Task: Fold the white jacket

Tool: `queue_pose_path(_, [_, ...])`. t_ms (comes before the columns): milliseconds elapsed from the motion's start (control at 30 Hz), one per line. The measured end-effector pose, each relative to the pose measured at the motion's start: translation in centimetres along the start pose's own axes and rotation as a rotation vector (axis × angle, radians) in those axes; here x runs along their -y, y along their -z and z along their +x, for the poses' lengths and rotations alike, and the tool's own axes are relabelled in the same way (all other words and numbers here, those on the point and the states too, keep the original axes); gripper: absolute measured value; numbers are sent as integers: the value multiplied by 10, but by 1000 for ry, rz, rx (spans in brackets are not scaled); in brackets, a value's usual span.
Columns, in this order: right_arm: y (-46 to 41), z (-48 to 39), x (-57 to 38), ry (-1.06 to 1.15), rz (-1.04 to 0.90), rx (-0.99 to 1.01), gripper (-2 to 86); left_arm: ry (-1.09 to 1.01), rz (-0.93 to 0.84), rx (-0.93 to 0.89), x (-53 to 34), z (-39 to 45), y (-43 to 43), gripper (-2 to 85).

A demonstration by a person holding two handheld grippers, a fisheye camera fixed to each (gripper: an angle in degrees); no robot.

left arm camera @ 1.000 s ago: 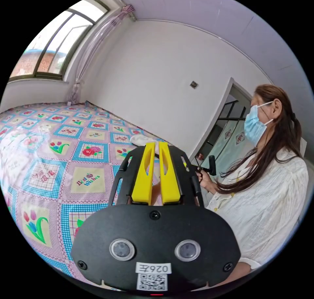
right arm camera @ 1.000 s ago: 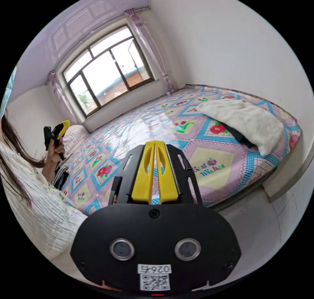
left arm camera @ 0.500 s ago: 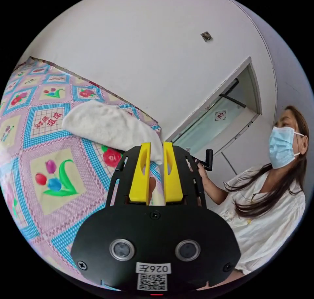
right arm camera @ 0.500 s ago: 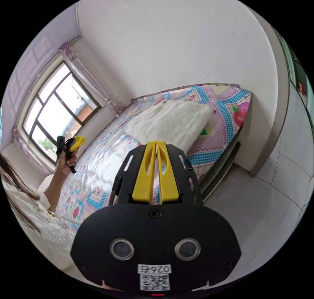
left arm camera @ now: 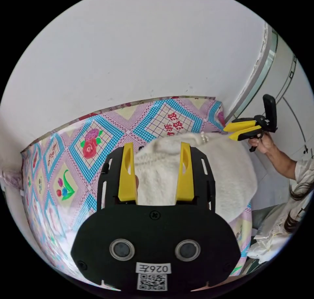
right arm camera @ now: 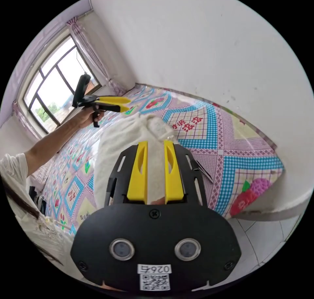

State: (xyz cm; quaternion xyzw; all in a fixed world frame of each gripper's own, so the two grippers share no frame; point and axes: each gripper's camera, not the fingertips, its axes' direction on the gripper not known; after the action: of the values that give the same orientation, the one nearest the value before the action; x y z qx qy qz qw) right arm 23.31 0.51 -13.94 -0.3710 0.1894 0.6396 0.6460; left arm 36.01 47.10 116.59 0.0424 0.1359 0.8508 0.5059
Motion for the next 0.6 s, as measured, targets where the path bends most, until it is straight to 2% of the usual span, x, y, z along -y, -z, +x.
queue_pose_path(100, [-27, 17, 4, -18, -84, 48, 64, -48, -125, 78, 17, -7, -54, 201])
queue_pose_path(200, [-36, 25, -8, -27, -125, 74, 68, -84, -311, -21, 17, -9, -105, 126])
queue_pose_path(233, [-36, 26, -12, -27, -126, 76, 69, -105, -343, -58, 14, -4, -111, 75])
queue_pose_path(300, [-24, 25, -33, -22, -99, 86, 75, -160, -329, -14, 8, 9, -103, 33])
queue_pose_path(400, [-4, 21, -63, -7, -60, 99, 81, -240, -266, 31, -12, 27, -72, 17])
queue_pose_path(600, [1, 6, -101, 100, -96, 81, 122, -226, -6, 1, -90, 55, 44, 6])
